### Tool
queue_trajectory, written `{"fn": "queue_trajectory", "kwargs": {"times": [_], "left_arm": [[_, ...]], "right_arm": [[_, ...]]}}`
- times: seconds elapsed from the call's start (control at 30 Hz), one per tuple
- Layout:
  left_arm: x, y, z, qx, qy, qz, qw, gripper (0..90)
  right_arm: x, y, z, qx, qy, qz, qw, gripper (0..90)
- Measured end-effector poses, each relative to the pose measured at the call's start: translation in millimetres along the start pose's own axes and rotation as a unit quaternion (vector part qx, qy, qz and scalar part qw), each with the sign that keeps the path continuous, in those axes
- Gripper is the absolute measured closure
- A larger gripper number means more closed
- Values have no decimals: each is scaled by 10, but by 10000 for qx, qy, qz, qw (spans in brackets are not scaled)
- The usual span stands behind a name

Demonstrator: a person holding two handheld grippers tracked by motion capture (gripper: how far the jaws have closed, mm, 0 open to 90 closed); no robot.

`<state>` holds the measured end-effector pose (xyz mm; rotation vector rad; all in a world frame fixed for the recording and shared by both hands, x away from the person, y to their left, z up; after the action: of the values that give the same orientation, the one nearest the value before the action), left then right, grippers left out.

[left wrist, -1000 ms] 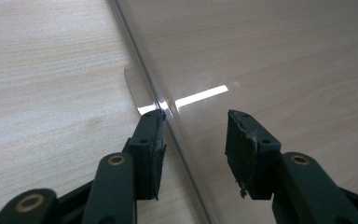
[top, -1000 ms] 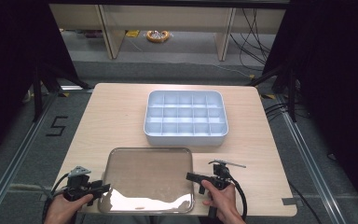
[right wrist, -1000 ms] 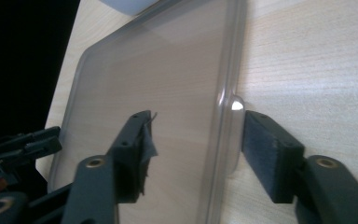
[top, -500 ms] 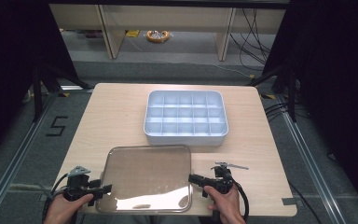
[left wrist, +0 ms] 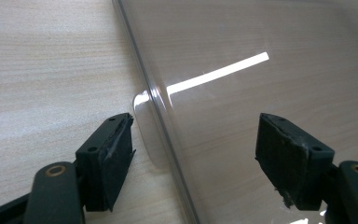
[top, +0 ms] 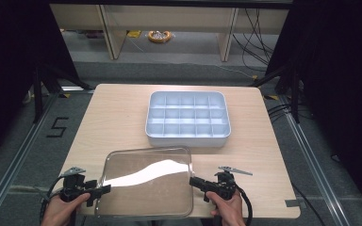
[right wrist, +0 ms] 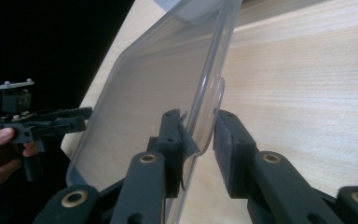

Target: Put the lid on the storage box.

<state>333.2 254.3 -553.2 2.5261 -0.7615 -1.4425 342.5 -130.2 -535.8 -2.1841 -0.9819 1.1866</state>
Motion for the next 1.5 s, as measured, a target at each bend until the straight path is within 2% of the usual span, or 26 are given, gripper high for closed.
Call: {"fn": "queue_trajectory", "kwargs": {"times": [0.1, 0.13, 0.2, 0.23, 0.27, 0.3, 0.33, 0.4, 0.47, 0.5, 0.57, 0.77, 0.9, 0.97, 1.03, 1.07, 1.13, 1.17, 1.27, 1.3, 1.33, 1.4, 1.5], "left_arm": [[11, 22, -6, -98, 34, 152, 9998, 322], [22, 44, -15, -228, 97, 217, 9995, 381], [22, 40, -16, -222, 67, 255, 9994, 408], [10, 13, -8, -101, -32, 219, 9997, 450], [27, 32, -23, -246, 84, 319, 9992, 476], [24, 18, -20, -213, 27, 365, 9991, 509], [35, 25, -30, -306, 79, 420, 9986, 509], [27, 25, -35, -337, 99, 461, 9983, 534], [-9, 29, -51, -344, 197, 515, 9979, 567], [-33, 26, -65, -380, 320, 578, 9971, 622], [-87, 23, -99, -459, 526, 715, 9950, 647], [-250, 77, -233, -342, 861, 670, 9934, 699], [-401, 164, -416, -168, 1066, 661, 9920, 712], [-478, 222, -531, -106, 1193, 744, 9900, 723], [-549, 284, -659, -6, 1279, 683, 9894, 726], [-570, 320, -733, 11, 1388, 713, 9877, 727], [-623, 368, -864, 123, 1320, 618, 9893, 727], [-633, 395, -935, 160, 1338, 615, 9890, 729], [-601, 459, -1158, 144, 1484, 702, 9863, 729], [-591, 468, -1213, 155, 1396, 663, 9879, 729], [-567, 490, -1271, 161, 1366, 663, 9883, 729], [-503, 535, -1378, 202, 1362, 683, 9881, 728], [-390, 578, -1522, 144, 1305, 738, 9886, 728]], "right_arm": [[-16, -5, 0, -43, 40, -13, 10000, 752], [-16, -7, -8, -33, 98, -45, 9999, 757], [-38, 2, -25, -63, 118, -36, 9999, 762], [-51, 8, -36, -67, 123, -31, 9999, 762], [-61, 15, -49, -72, 142, -21, 9999, 764], [-85, 26, -76, -57, 180, -31, 9998, 768], [-85, 26, -76, -57, 180, -31, 9998, 768], [-98, 23, -99, 7, 230, -61, 9997, 771], [-109, 34, -115, -3, 238, -6, 9997, 776], [-132, 36, -139, -18, 278, -3, 9996, 784], [-148, 38, -151, -29, 275, -2, 9996, 788], [-223, -51, -254, -210, 331, 42, 9992, 788], [-315, -129, -382, -303, 447, 45, 9985, 785], [-409, -183, -509, -415, 568, 42, 9975, 783], [-444, -197, -553, -465, 584, 76, 9972, 781], [-474, -206, -603, -501, 629, 83, 9967, 780], [-533, -222, -700, -493, 701, 52, 9963, 780], [-589, -223, -795, -517, 779, 81, 9956, 778], [-647, -213, -886, -525, 835, 100, 9951, 778], [-673, -209, -931, -476, 859, 90, 9951, 778], [-720, -169, -1021, -470, 890, 150, 9948, 777], [-740, -139, -1067, -462, 921, 194, 9945, 776], [-804, -61, -1193, -415, 923, 278, 9945, 774]]}}
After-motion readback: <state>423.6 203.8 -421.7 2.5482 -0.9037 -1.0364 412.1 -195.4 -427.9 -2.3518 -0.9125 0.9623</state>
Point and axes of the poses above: each handheld gripper's, and its own axes: x roughly forward along the jaws, z roughly out of its underside, y roughly to its right, the point moved 6 cm from there along x, roughly forward along the jaws, and after that the axes turned 6 degrees about -y, right-handed, at the moved point
